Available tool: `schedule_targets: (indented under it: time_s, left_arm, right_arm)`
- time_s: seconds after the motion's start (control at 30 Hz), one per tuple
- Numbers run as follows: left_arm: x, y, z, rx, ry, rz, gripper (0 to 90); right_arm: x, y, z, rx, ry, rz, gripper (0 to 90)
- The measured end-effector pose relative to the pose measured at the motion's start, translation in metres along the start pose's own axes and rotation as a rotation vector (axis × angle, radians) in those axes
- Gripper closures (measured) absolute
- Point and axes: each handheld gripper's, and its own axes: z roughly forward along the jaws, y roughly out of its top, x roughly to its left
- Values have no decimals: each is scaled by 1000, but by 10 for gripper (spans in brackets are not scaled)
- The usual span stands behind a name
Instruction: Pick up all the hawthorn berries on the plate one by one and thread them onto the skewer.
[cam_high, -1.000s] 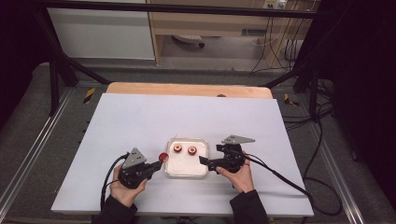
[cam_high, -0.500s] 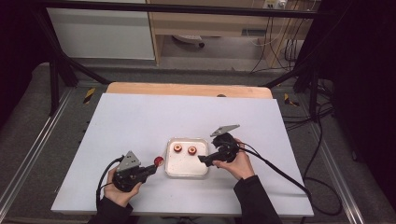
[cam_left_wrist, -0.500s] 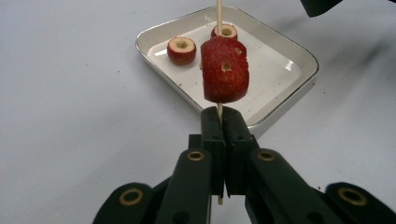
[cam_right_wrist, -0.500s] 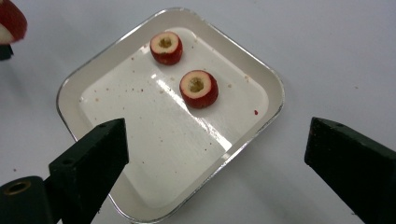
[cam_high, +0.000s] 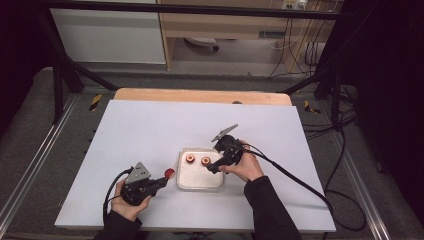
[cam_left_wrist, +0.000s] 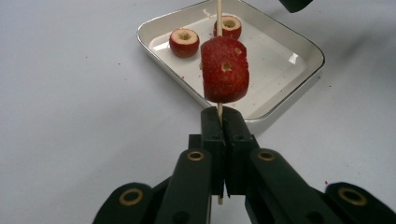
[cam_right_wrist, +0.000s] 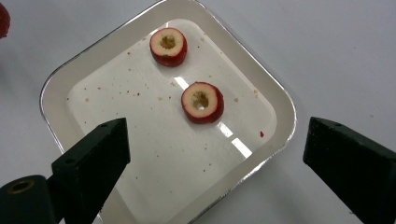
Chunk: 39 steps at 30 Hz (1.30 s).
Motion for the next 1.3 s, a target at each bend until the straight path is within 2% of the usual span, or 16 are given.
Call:
schedule_targets:
  time_s: [0.2,0.3,0.4,0.57,0.83,1.3]
  left_arm:
    - [0,0,0,2,-1,1,885]
    - [0,0,1,4,-2,2,885]
    - [1,0,0,3,-2,-1,885]
    - [1,0,1,3,-4,-2,885]
    - [1,0,1,5,-6,-3,885]
    - [1,-1,1,6,-6,0,885]
  right_arm:
    - [0,16,12,23,20,-21,139]
    - [0,21,18,47,54,-24,194]
    - [-2,25,23,65,54,-37,235]
    - [-7,25,32,104,75,-33,306]
    - [-9,25,40,124,118,-51,425]
    - [-9,24,49,144,114,-64,572]
